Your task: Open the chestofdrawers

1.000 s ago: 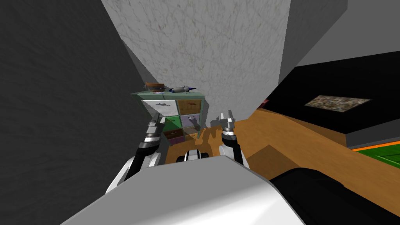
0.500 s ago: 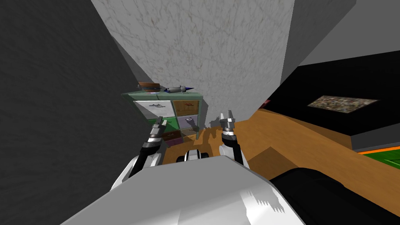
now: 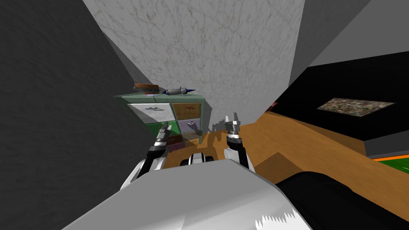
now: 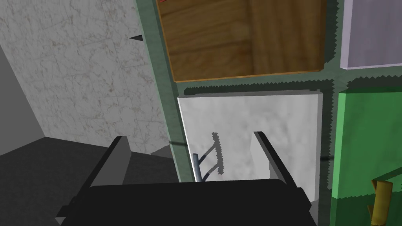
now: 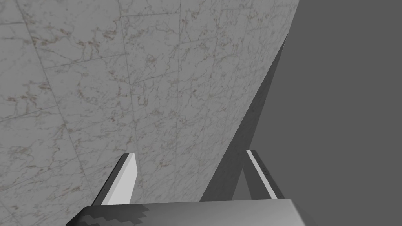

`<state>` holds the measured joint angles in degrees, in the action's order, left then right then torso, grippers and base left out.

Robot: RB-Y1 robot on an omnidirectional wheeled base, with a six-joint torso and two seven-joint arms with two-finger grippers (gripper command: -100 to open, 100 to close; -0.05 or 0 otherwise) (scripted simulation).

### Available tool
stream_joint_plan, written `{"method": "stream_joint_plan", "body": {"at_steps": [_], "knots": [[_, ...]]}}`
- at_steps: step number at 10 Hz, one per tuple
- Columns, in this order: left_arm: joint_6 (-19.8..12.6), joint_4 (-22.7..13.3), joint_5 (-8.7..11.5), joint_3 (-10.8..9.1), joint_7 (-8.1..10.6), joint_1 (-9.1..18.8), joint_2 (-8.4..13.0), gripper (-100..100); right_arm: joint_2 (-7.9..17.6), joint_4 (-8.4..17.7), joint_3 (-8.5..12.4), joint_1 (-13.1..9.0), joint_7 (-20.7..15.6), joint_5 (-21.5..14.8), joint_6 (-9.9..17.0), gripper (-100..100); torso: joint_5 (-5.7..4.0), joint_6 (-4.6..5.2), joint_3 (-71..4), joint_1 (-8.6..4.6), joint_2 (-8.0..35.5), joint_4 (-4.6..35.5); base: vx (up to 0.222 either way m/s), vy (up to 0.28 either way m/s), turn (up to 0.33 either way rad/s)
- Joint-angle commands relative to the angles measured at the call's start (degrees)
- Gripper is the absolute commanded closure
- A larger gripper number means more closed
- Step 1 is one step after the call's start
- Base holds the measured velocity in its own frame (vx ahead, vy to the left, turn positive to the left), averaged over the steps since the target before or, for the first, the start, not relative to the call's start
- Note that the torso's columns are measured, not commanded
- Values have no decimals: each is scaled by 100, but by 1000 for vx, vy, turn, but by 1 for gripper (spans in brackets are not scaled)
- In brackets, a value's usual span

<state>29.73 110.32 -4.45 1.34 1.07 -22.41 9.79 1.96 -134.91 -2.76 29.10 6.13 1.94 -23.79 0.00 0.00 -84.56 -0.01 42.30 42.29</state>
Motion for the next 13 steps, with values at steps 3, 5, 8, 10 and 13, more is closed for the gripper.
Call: {"method": "stream_joint_plan", "body": {"at_steps": [3,5,8,10,13], "knots": [[169,-673,73,-64,9,150,-5,-100,0,0,0,0,0,0,0,0,1,0,-4,2,-5,-2,64,-77,13],[242,-974,103,-88,9,216,-25,-100,0,0,0,0,0,0,0,0,0,1,0,0,1,0,55,-85,15],[362,-1450,152,-127,8,320,-101,-100,0,0,0,0,0,0,0,0,-1,0,-3,-3,-5,-1,65,-97,16],[445,-1774,185,-154,7,391,-172,-100,0,0,0,0,0,0,0,0,1,0,-1,4,-1,-1,66,-95,16],[565,-2251,233,-193,6,495,-295,-100,0,0,0,0,0,0,0,0,0,0,-1,0,-2,-1,68,-95,15]]}}
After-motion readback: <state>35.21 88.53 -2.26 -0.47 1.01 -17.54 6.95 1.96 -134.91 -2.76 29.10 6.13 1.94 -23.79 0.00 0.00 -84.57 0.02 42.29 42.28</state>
